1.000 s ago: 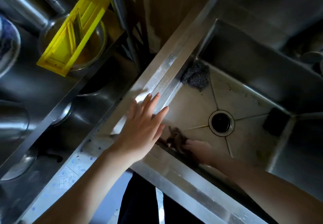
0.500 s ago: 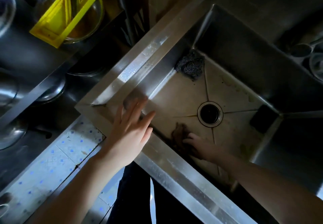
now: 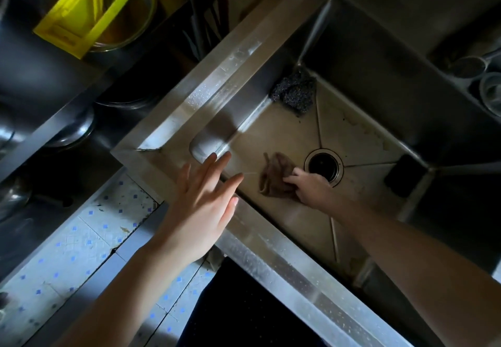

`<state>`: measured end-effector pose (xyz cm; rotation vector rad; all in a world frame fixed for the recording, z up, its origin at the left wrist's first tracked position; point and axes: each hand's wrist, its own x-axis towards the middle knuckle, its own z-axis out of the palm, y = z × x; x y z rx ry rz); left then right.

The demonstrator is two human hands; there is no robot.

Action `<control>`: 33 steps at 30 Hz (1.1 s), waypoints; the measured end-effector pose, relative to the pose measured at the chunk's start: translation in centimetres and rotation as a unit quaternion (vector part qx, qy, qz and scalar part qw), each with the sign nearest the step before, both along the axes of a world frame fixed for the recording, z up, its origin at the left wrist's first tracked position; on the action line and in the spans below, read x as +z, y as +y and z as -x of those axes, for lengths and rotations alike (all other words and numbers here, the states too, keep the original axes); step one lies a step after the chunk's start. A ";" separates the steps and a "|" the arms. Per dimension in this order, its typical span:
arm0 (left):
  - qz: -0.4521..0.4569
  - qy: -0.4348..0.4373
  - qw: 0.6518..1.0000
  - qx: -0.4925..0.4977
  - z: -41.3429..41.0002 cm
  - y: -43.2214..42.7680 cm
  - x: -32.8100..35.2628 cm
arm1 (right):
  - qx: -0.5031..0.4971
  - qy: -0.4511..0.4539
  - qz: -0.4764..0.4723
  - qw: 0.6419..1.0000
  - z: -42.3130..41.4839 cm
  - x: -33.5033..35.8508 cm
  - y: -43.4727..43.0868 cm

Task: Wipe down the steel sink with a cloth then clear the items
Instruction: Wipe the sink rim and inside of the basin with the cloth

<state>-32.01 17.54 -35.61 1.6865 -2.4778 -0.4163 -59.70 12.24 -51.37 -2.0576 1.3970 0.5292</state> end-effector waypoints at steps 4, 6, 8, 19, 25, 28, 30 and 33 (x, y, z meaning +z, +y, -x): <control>0.012 -0.002 1.000 -0.010 0.2 0.7 0.1 | 0.015 -0.005 -0.090 0.996 3.0 0.9 4.7; 0.010 -0.004 1.000 -0.014 0.3 1.1 0.3 | 0.022 -0.010 -0.123 0.992 4.3 1.2 7.2; 0.005 -0.005 1.000 -0.018 0.4 1.6 0.5 | 0.011 0.012 -0.137 0.991 5.6 1.4 9.1; 0.007 -0.015 0.999 -0.049 2.4 4.3 1.2 | -0.063 -0.040 -0.093 0.993 2.5 1.6 8.6; -0.013 -0.009 1.000 -0.023 4.2 6.1 1.5 | -0.084 -0.045 -0.015 0.995 -1.6 0.8 3.2; -0.020 -0.004 1.000 0.000 5.3 7.0 1.3 | -0.041 -0.024 -0.022 0.999 -1.8 0.5 2.2; -0.026 -0.001 1.000 0.015 6.3 7.6 1.2 | -0.011 -0.020 -0.027 0.999 -1.2 0.5 2.5; -0.030 0.005 0.999 0.027 8.2 8.2 1.2 | 0.039 -0.016 -0.055 0.998 0.1 0.9 3.9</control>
